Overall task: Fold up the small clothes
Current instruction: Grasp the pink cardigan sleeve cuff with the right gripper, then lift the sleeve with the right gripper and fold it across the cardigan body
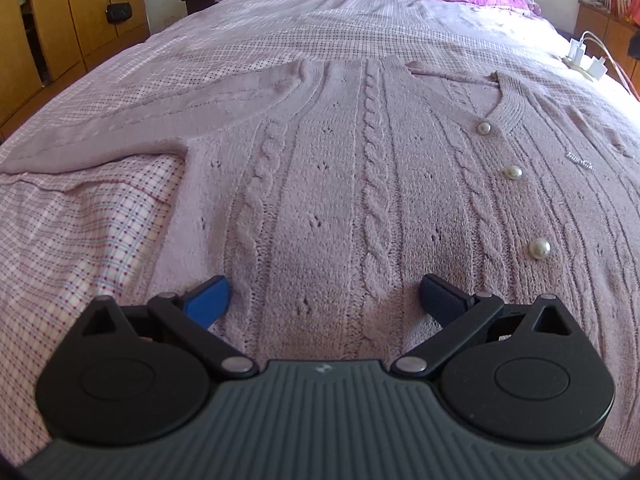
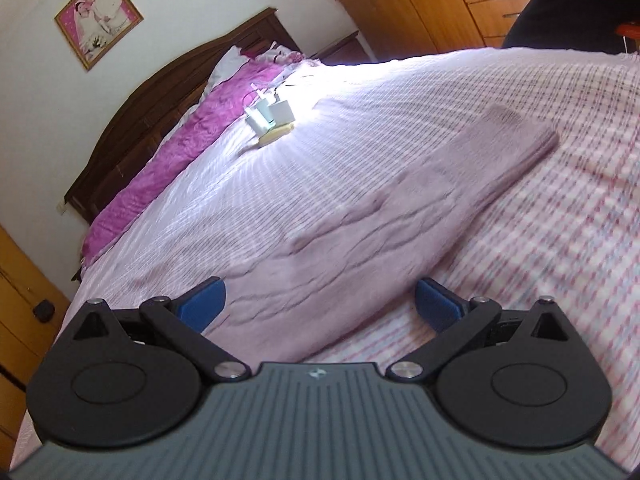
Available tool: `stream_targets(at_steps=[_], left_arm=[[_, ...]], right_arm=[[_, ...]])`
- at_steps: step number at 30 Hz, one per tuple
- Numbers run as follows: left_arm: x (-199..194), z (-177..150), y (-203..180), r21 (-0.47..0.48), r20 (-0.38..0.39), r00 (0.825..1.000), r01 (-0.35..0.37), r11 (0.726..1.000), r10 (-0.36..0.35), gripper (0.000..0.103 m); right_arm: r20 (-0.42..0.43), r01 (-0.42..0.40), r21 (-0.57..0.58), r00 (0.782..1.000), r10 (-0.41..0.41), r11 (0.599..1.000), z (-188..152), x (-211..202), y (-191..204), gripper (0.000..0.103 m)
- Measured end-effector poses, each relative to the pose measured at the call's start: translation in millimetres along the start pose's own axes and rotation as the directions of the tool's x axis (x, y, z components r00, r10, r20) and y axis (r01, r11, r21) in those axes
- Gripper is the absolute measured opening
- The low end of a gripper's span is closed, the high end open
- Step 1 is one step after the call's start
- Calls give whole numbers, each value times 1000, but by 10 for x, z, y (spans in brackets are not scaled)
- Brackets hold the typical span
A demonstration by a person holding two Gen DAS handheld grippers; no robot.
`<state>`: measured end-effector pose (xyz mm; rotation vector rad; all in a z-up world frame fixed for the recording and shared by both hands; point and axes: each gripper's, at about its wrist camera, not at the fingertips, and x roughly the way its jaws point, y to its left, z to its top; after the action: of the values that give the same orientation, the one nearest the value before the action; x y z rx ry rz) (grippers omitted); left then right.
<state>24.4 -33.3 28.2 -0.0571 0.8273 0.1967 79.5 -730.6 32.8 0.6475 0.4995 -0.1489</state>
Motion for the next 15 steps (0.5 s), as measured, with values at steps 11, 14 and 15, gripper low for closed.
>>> stream_targets(at_steps=[11, 14, 15], left_arm=[[71, 31, -55, 22, -14, 1000, -8, 1000, 9, 103], [53, 36, -50, 31, -8, 1000, -3, 1000, 4, 103], [40, 40, -48, 34, -5, 1000, -1, 999, 1, 103]], right_arm=[[43, 119, 55, 992, -122, 991, 240, 465, -56, 19], [113, 62, 71, 991, -70, 996, 247, 310, -32, 15], [143, 54, 57, 988, -61, 997, 270, 205, 5, 15]])
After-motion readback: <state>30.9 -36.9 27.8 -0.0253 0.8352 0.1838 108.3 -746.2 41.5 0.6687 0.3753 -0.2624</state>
